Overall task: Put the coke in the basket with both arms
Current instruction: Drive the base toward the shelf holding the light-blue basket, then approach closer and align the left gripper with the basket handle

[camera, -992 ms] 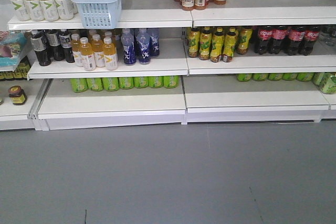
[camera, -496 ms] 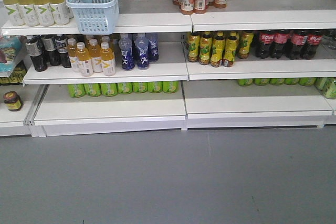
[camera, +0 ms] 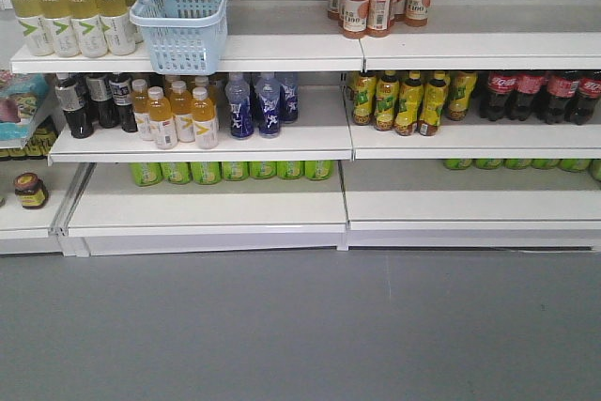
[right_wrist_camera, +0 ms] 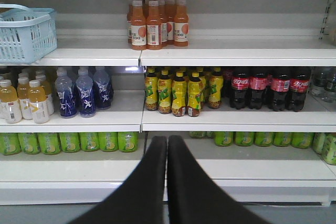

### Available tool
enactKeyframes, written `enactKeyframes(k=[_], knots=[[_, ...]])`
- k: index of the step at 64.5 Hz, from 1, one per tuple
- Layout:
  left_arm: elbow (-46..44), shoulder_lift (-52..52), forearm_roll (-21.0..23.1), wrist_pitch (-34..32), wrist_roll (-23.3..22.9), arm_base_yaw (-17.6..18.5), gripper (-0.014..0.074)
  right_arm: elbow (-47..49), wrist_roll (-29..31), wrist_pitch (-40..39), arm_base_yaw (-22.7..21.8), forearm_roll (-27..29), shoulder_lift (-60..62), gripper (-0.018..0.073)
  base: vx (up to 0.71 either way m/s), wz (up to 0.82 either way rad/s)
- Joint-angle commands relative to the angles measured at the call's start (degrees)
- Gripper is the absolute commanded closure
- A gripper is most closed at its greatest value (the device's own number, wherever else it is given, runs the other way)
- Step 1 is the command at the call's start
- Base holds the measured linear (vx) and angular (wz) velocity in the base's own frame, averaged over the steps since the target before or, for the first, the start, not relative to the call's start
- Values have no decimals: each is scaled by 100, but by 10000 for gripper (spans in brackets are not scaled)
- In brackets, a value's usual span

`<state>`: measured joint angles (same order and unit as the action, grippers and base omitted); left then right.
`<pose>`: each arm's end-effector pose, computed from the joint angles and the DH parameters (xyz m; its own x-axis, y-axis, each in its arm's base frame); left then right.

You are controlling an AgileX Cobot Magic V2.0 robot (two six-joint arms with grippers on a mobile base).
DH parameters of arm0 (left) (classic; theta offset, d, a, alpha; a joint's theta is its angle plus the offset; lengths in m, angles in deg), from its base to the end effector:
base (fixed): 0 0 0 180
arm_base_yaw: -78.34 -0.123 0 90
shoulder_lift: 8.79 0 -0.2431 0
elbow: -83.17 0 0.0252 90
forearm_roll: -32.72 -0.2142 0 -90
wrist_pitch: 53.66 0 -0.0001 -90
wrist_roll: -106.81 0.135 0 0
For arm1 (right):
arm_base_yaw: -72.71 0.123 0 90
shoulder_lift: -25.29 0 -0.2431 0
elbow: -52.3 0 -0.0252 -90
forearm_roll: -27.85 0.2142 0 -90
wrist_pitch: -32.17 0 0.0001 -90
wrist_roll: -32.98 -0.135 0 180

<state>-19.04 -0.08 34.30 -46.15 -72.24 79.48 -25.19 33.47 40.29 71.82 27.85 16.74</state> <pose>0.1066 -0.0026 0.1885 -0.0701 -0.0094 -0.9975 0.0227 0.9997 -0.0110 0.1062 -0.0016 0.1892 -0.0727 -0.0074 -0.9973 0.0149 0.9999 -0.0085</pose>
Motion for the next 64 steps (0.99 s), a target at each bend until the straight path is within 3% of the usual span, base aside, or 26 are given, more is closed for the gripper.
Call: enactKeyframes(k=[1,64], knots=[[-5,-110,0,-424,-52,13,603,-61,27,-450,-32,-41,102,568,17,3],[-5,-110,0,-424,-52,13,603,-61,27,-450,-32,-41,102,568,17,4]])
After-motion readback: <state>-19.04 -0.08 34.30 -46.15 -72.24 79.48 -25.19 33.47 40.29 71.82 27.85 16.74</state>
